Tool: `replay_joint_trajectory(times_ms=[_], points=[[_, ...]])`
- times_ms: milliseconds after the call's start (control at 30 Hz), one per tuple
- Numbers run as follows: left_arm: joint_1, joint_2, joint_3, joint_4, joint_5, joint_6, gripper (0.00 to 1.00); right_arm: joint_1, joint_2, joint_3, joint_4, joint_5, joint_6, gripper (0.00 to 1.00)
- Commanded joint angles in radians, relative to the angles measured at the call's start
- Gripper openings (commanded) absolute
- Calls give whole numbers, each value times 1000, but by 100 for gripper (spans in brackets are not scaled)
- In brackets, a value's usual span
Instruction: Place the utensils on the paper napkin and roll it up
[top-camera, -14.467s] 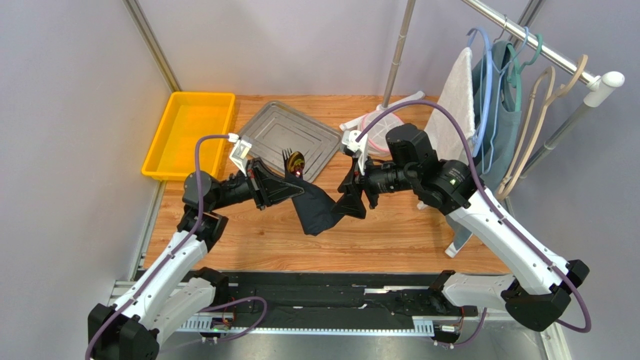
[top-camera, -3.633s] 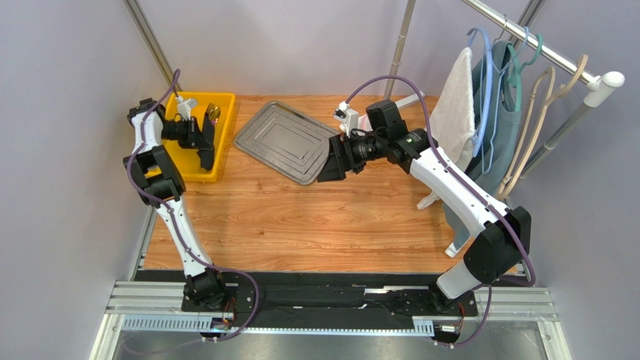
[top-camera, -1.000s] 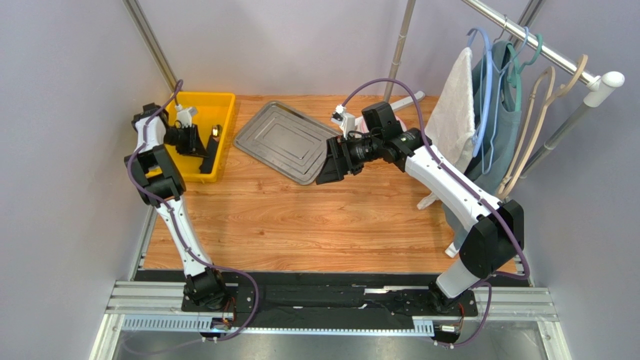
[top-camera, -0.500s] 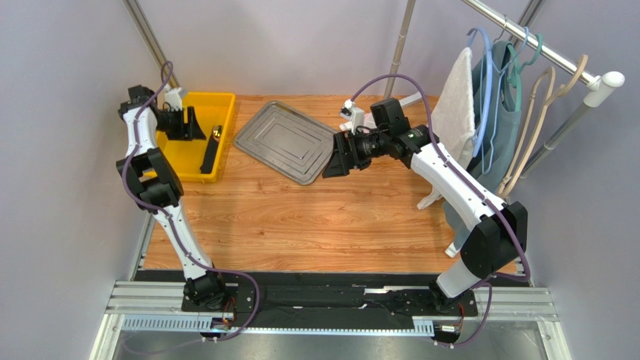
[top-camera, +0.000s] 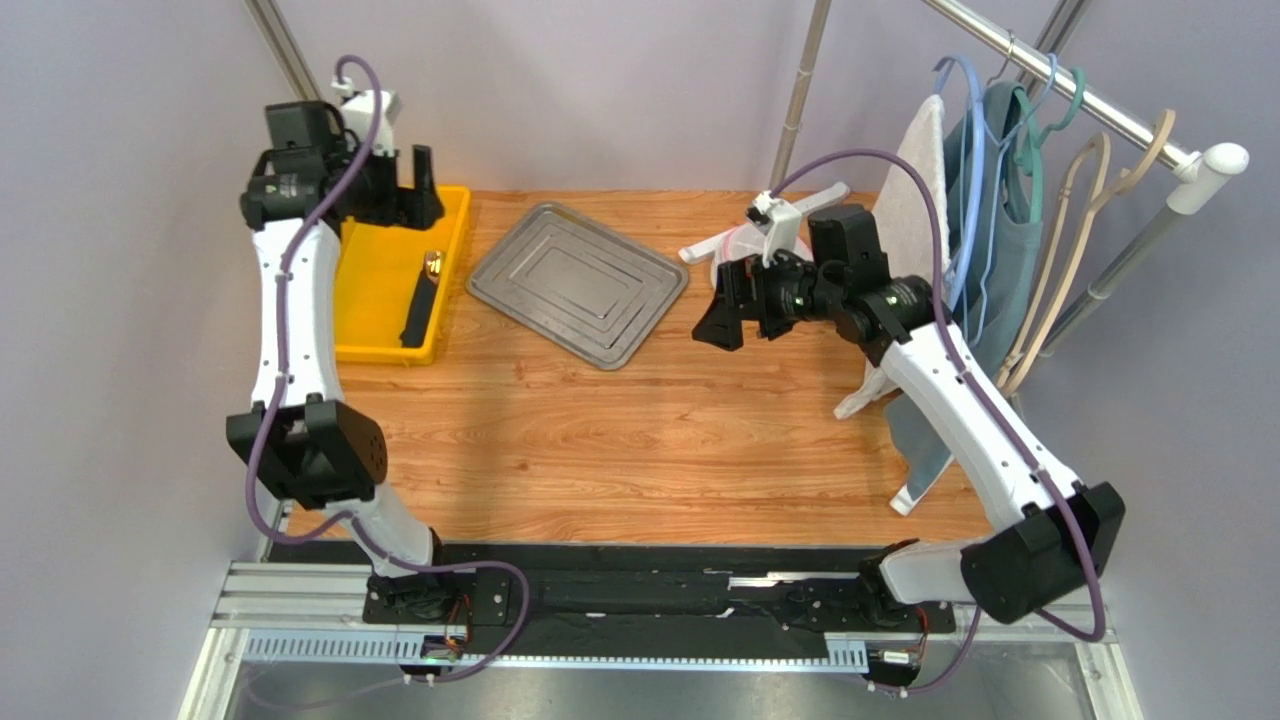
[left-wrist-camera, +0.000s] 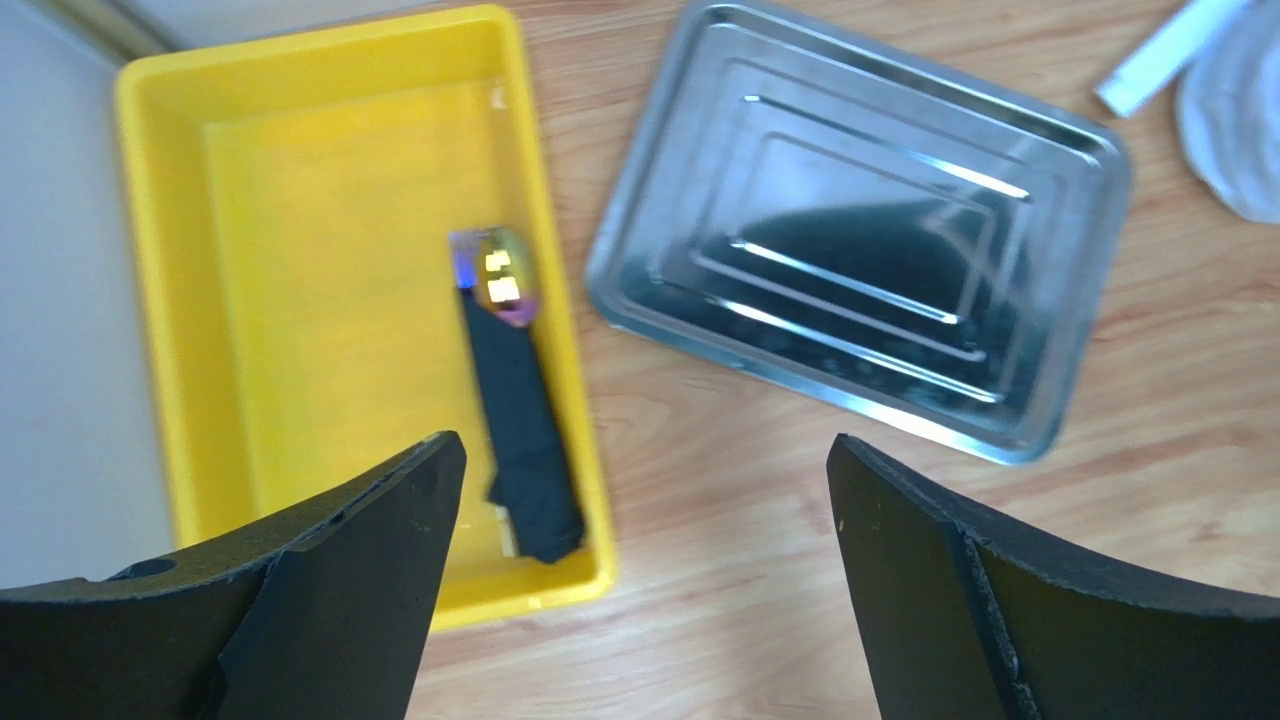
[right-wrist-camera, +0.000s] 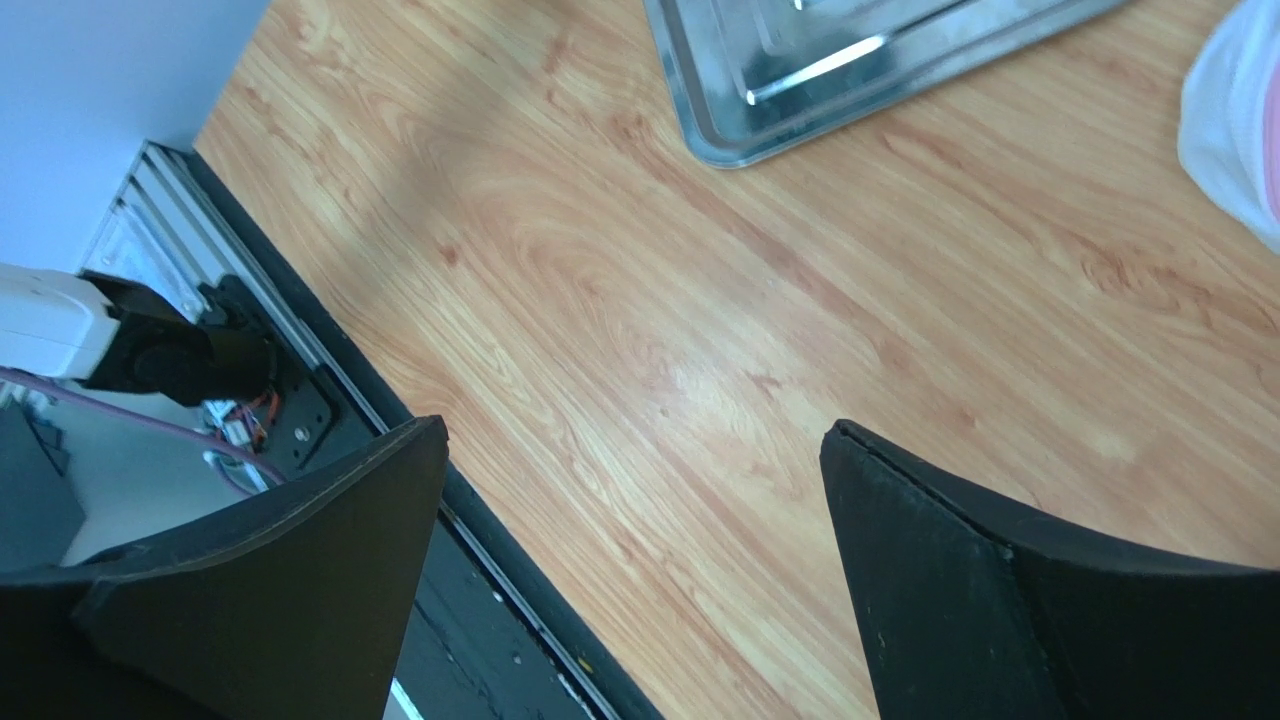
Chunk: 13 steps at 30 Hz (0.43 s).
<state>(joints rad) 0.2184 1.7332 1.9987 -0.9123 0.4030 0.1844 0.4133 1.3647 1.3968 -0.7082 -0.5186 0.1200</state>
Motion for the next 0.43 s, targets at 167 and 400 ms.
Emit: replay_joint_trajectory(times_ms=[167,400], points=[[-411,-294,-323,68,-265,-180,99,-13,-148,-136,-4,95,-92,100],[-481,-345,-400,86,-288,-231,99,-11,-98,-59,22,134,-112,100]])
